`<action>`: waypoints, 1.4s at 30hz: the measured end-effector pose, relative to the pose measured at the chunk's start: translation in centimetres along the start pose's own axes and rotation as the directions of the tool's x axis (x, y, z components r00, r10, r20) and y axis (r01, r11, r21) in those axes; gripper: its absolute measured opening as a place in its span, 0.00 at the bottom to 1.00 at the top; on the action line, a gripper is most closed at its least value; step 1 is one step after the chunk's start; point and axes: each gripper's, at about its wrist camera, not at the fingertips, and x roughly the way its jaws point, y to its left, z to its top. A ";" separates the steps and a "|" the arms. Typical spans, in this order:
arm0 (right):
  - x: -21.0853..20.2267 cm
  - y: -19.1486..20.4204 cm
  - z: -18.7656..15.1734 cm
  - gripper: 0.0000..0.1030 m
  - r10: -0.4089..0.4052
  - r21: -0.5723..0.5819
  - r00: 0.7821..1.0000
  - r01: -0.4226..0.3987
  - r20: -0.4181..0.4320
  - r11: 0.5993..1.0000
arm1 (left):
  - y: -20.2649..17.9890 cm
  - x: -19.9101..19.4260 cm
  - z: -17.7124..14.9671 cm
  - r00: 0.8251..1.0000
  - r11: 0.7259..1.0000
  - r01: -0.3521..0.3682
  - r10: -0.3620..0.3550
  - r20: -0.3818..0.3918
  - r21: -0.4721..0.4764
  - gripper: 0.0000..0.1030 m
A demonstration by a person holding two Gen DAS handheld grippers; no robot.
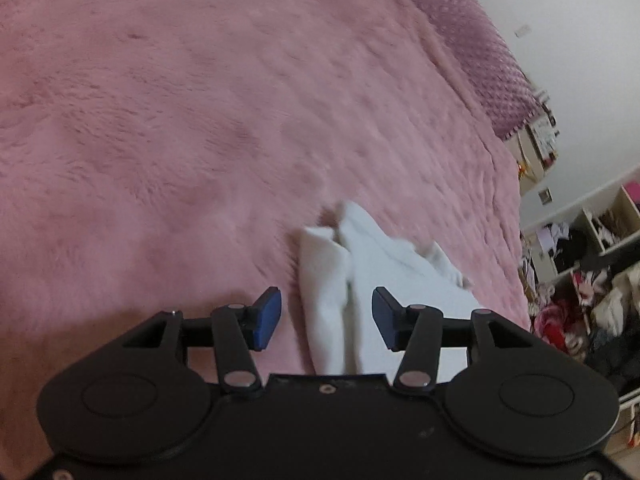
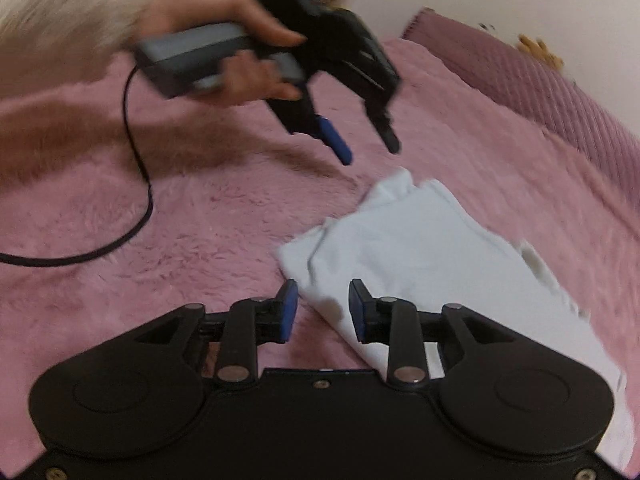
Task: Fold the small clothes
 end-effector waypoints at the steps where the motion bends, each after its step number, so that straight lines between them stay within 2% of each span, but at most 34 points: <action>1: 0.3 0.5 0.2 0.34 -0.007 -0.030 1.000 0.007 -0.001 1.000 | 0.4 0.5 0.2 1.000 1.000 0.020 -0.020 -0.002 -0.022 0.50; 4: 1.1 2.2 0.8 0.37 -0.056 -0.147 0.998 0.055 -0.003 0.988 | 1.5 1.1 0.4 0.996 0.995 0.083 -0.084 -0.015 -0.047 0.51; 6: 1.3 2.7 0.9 0.37 -0.098 -0.191 0.995 0.095 -0.004 0.977 | 1.4 1.2 0.0 0.997 0.997 0.076 -0.077 -0.022 -0.030 0.51; 9: 1.9 3.3 1.0 0.37 -0.133 -0.232 0.991 0.125 -0.019 0.965 | 1.7 1.8 -0.4 0.996 0.996 0.084 -0.085 -0.035 -0.029 0.50; 12: 2.2 3.7 1.1 0.38 -0.151 -0.271 0.989 0.143 -0.010 0.952 | 2.0 2.2 -0.2 0.989 0.988 0.143 -0.145 -0.036 -0.052 0.51; 14: 2.3 4.1 1.2 0.38 -0.174 -0.293 0.985 0.166 0.001 0.941 | 1.6 2.8 -0.1 0.987 0.987 0.155 -0.157 -0.040 -0.052 0.51; 19: 2.1 4.4 1.2 0.40 -0.259 -0.298 0.966 0.249 0.006 0.921 | 0.5 4.6 0.2 0.986 0.989 0.146 -0.148 -0.082 -0.040 0.51; 23: 1.8 5.0 1.1 0.39 -0.226 -0.311 0.974 0.215 -0.001 0.926 | -0.2 5.8 0.3 0.990 0.994 0.109 -0.110 -0.088 -0.012 0.52; 28: 1.7 5.2 1.5 0.37 -0.239 -0.334 0.971 0.235 0.028 0.913 | 0.0 5.4 0.6 0.996 0.997 0.069 -0.071 -0.054 -0.023 0.52; 30: 1.5 5.3 1.6 0.33 -0.233 -0.329 0.972 0.232 0.038 0.915 | 0.2 5.2 0.5 0.995 0.996 0.081 -0.082 -0.059 -0.030 0.51; 37: 0.8 6.7 0.8 0.33 -0.286 -0.387 0.953 0.303 0.102 0.871 | -0.9 6.1 0.1 0.992 0.996 0.095 -0.094 -0.085 0.002 0.50; 38: 0.7 6.7 0.9 0.32 -0.275 -0.382 0.957 0.290 0.095 0.877 | -1.1 6.2 0.1 0.992 0.996 0.091 -0.090 -0.087 0.007 0.47; 39: 0.7 6.6 1.0 0.16 -0.254 -0.362 0.964 0.264 0.076 0.894 | -1.2 6.2 0.2 0.992 0.996 0.092 -0.091 -0.089 0.009 0.46; 40: 0.6 6.4 1.1 0.06 -0.243 -0.342 0.968 0.248 0.059 0.906 | -1.2 6.2 0.2 0.992 0.995 0.097 -0.096 -0.086 0.004 0.44; 42: 0.2 6.3 1.3 0.06 -0.239 -0.323 0.969 0.246 0.061 0.914 | -1.2 6.2 0.2 0.989 0.993 0.116 -0.116 -0.092 -0.002 0.15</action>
